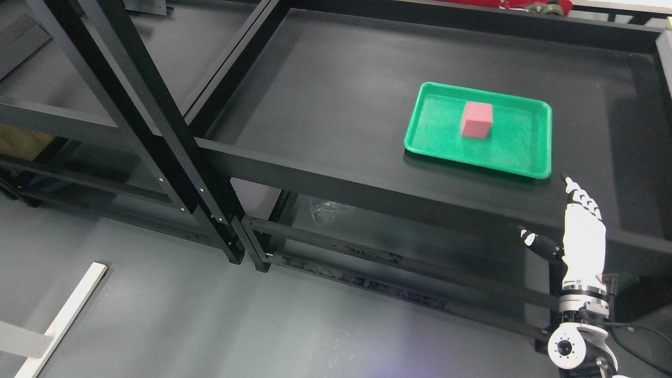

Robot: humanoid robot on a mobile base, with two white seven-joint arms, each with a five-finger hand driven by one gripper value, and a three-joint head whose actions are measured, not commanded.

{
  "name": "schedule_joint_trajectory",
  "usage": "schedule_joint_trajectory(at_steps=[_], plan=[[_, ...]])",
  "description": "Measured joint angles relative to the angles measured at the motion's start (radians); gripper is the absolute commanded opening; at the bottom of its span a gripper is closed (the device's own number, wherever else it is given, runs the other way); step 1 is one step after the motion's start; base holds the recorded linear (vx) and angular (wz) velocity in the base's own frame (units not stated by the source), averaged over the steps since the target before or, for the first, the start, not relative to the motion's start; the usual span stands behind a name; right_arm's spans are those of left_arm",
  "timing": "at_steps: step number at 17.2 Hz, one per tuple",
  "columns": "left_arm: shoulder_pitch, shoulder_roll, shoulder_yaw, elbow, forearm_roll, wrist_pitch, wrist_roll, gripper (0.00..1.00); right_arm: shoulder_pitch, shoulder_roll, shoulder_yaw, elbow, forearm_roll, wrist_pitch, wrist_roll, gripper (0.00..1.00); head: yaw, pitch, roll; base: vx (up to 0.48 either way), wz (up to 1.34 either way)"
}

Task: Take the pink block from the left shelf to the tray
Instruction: 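Approach the green tray and move the right hand toward the pink block, then close the right hand fingers around the pink block in the green tray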

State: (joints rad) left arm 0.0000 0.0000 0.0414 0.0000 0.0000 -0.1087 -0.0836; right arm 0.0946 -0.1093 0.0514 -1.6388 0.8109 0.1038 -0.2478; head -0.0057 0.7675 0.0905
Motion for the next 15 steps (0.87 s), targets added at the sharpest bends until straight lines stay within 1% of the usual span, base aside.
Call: schedule_joint_trajectory(at_steps=[10, 15], plan=[[0.0, 0.0, 0.0, 0.0, 0.0, 0.0, 0.0, 1.0, -0.004, 0.003, 0.003, 0.001, 0.0, 0.01, -0.001, 0.99, 0.0, 0.0, 0.0, 0.25, 0.12], [0.0, 0.0, 0.0, 0.0, 0.0, 0.0, 0.0, 1.0, -0.013, 0.004, 0.008, 0.006, 0.001, 0.029, 0.056, 0.99, 0.0, 0.0, 0.0, 0.217, 0.03]])
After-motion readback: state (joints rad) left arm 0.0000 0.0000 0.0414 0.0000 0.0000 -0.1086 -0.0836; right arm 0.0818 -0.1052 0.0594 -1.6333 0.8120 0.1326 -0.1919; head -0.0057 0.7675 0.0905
